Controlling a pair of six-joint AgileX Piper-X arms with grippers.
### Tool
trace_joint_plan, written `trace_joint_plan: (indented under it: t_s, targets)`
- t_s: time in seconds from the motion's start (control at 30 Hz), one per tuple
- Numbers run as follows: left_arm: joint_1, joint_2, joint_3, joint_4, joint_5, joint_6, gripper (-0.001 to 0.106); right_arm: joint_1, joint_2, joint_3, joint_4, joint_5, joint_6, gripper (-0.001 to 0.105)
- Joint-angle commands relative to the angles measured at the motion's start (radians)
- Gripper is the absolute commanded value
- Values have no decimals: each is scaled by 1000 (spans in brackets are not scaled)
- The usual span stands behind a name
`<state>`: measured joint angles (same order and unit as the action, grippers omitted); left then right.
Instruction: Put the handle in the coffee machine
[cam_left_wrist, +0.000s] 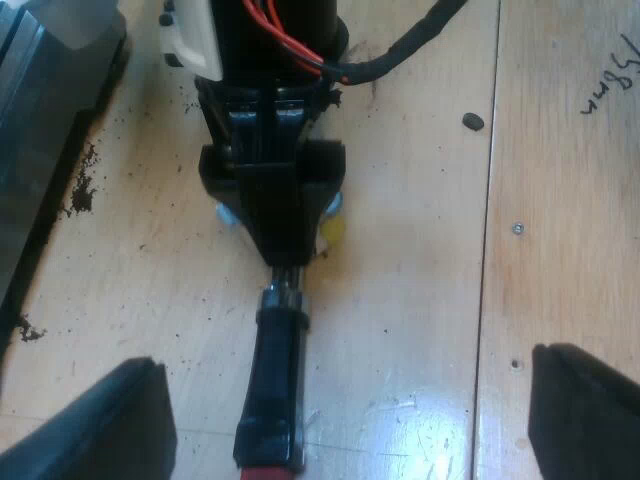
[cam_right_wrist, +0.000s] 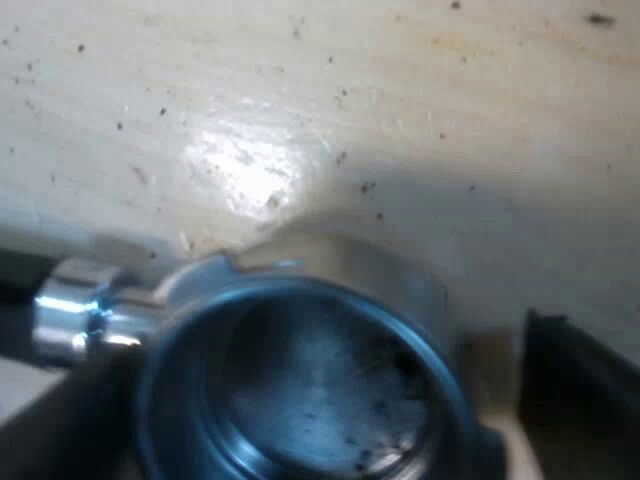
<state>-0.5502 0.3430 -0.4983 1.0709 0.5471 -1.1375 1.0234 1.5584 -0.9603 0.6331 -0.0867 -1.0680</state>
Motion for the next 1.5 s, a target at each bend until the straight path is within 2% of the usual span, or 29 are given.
trace_joint_plan:
  t_s: [0.03,0.1,0.23,0.4,0.7,0.8,0.9,1.0,1.07,1.17,1.37,1.5]
  targets:
    - [-5,-2,0,-5,6,-10,74,0,5,-3,25,3,-13,48]
    - [-5,-2,0,-5,6,-10,74,0,5,-3,25,-4,-13,36]
    - [-5,-2,0,-5,6,-8,74,0,5,-3,25,-31,-13,1]
    - [-5,-2,0,-5,6,-8,74,0,-25,-3,41,-46,-13,0]
    - [-5,9,0,-2,1,-8,74,-25,-206,-3,184,-87,-13,0]
    - [-5,56,-12,9,25,-6,74,-51,-275,-16,219,-120,-13,0]
    - [-5,130,-18,-15,46,4,74,-68,-312,-53,271,-135,-58,0]
    - [-5,203,-31,-51,70,31,74,-70,-325,-100,329,-135,-90,0]
    - [-5,248,-38,-63,80,77,74,-76,-324,-137,363,-146,-114,0]
    - [-5,294,-37,-83,80,90,74,-78,-324,-174,400,-159,-136,0]
    - [-5,373,-37,-140,80,90,74,-78,-324,-184,407,-185,-140,0]
    - [-5,380,-37,-164,83,90,74,-78,-324,-184,407,-185,-140,0]
